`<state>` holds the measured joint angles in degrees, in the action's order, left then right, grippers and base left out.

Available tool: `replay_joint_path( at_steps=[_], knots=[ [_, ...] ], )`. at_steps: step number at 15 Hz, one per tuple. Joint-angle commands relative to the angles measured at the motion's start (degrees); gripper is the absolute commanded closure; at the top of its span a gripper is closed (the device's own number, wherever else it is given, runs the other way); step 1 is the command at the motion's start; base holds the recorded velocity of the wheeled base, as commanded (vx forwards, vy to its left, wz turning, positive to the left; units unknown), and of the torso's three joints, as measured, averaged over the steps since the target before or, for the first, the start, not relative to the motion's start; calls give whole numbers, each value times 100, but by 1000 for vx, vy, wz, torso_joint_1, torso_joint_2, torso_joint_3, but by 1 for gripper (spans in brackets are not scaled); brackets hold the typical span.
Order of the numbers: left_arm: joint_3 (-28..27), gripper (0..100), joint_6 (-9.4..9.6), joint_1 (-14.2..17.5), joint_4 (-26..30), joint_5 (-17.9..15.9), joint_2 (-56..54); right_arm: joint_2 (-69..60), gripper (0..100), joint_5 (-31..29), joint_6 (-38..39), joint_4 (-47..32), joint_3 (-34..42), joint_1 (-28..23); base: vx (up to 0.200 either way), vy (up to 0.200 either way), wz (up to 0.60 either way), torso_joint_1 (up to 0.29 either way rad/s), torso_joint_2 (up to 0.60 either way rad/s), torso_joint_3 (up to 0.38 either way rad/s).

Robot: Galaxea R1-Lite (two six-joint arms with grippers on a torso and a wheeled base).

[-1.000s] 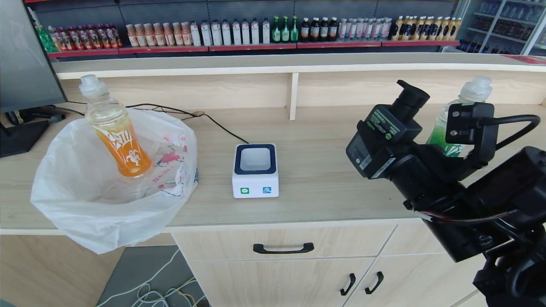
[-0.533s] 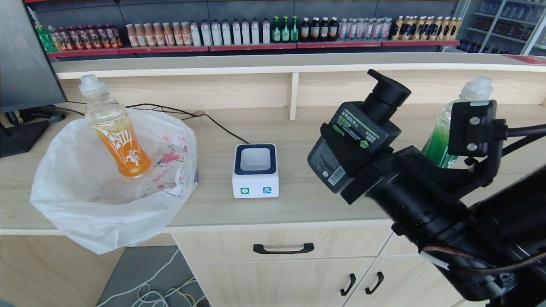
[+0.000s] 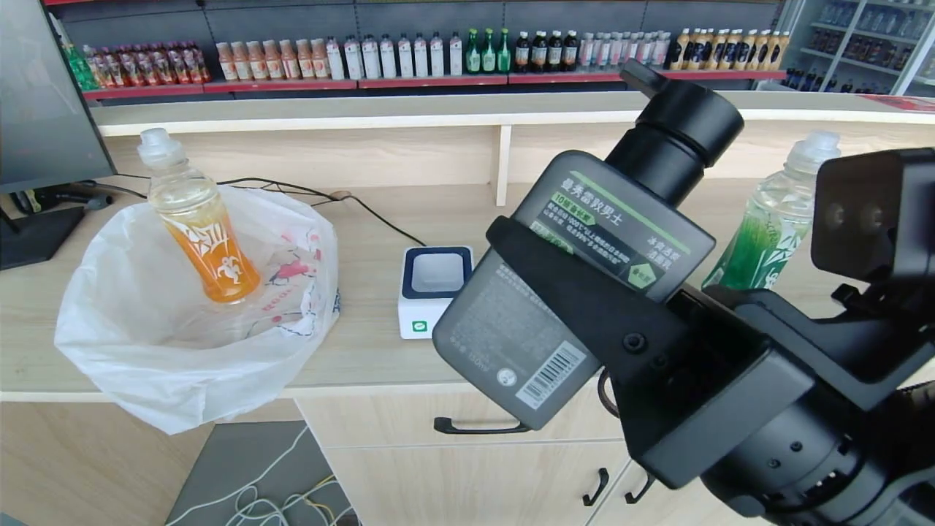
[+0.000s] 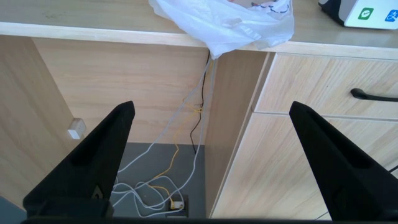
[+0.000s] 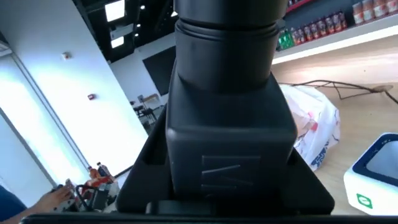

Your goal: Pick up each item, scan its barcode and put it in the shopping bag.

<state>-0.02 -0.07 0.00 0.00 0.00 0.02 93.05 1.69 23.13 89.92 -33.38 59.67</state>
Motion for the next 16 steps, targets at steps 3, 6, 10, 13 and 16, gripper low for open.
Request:
replay_joint_path(
  at_steps=[3,6,10,13,16],
  knots=[
    [2,0,-1,0,0,0,-2,3,100,-2,825,8,51,-61,0,0,0,0,0,0],
    [2,0,-1,0,0,0,-2,3,100,340,931,8,59,-70,0,0,0,0,0,0],
    [2,0,-1,0,0,0,-2,-33,100,349,1106,8,33,-96,0,0,0,0,0,0],
    [2,0,-1,0,0,0,-2,-24,100,375,1115,8,16,-131,0,0,0,0,0,0],
    [2,0,-1,0,0,0,-2,-24,100,375,1098,8,24,-131,0,0,0,0,0,0]
  ],
)
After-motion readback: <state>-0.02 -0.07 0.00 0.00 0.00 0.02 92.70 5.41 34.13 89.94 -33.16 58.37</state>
